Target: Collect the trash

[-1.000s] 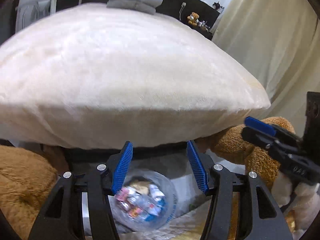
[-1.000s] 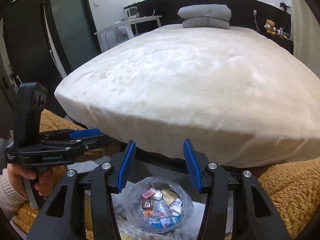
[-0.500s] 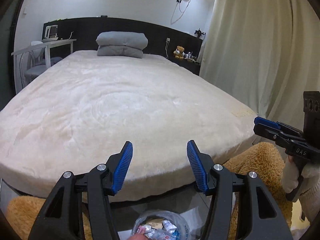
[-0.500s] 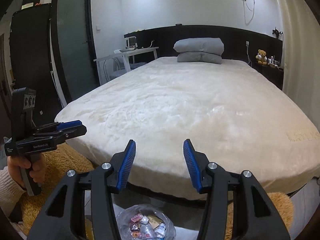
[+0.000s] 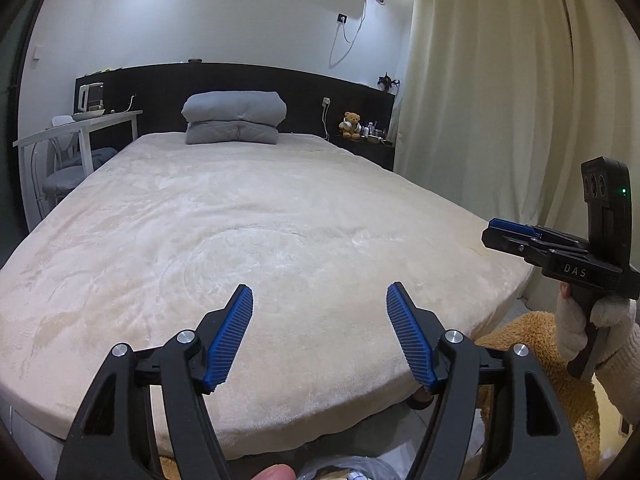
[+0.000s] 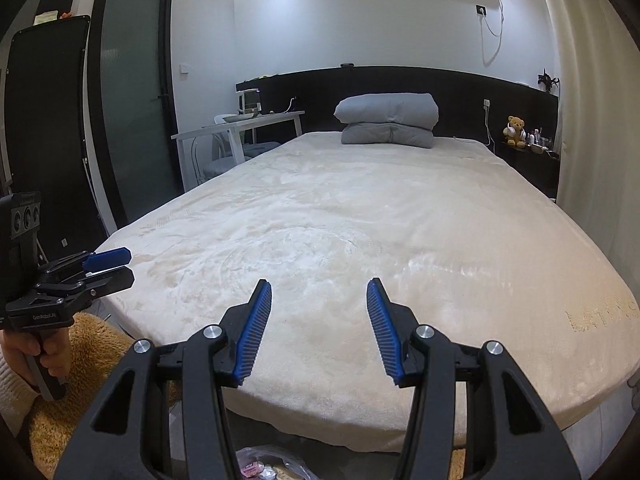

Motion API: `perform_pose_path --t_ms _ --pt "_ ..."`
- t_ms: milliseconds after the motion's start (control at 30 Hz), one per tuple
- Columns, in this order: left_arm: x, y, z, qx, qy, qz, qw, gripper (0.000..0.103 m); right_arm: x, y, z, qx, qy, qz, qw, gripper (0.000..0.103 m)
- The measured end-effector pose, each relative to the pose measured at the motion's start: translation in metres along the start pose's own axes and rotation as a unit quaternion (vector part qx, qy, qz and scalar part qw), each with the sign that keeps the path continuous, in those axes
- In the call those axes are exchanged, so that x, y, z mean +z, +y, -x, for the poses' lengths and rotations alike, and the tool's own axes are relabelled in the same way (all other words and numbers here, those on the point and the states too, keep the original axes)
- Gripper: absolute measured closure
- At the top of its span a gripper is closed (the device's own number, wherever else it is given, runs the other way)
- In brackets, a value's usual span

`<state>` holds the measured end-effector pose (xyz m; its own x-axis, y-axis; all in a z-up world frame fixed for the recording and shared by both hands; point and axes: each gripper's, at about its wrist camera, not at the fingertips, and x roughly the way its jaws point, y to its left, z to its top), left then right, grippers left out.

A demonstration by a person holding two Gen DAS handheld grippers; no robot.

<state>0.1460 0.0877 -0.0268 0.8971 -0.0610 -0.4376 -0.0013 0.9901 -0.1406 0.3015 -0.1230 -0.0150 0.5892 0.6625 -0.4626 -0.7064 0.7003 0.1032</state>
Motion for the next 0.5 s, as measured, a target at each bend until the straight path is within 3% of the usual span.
perform_pose_path --t_ms 100,233,400,500 --pt "0.003 0.005 -0.011 -0.007 -0.002 -0.002 1.0 0.022 0.005 -0.004 -0.012 -0.003 -0.004 0.003 1.0 0.052" --pt "0.001 0.013 -0.024 -0.016 -0.001 -0.01 0.9998 0.006 0.007 -0.006 -0.031 -0.005 0.001 0.006 1.0 0.038" --pt "-0.005 0.026 -0.031 -0.02 -0.004 0.012 0.9997 0.006 -0.005 -0.01 -0.053 -0.005 -0.012 0.016 1.0 0.005" --pt "-0.007 0.021 -0.029 -0.011 -0.015 0.005 0.9998 0.006 -0.018 -0.01 -0.061 -0.02 -0.028 0.04 0.999 0.005"
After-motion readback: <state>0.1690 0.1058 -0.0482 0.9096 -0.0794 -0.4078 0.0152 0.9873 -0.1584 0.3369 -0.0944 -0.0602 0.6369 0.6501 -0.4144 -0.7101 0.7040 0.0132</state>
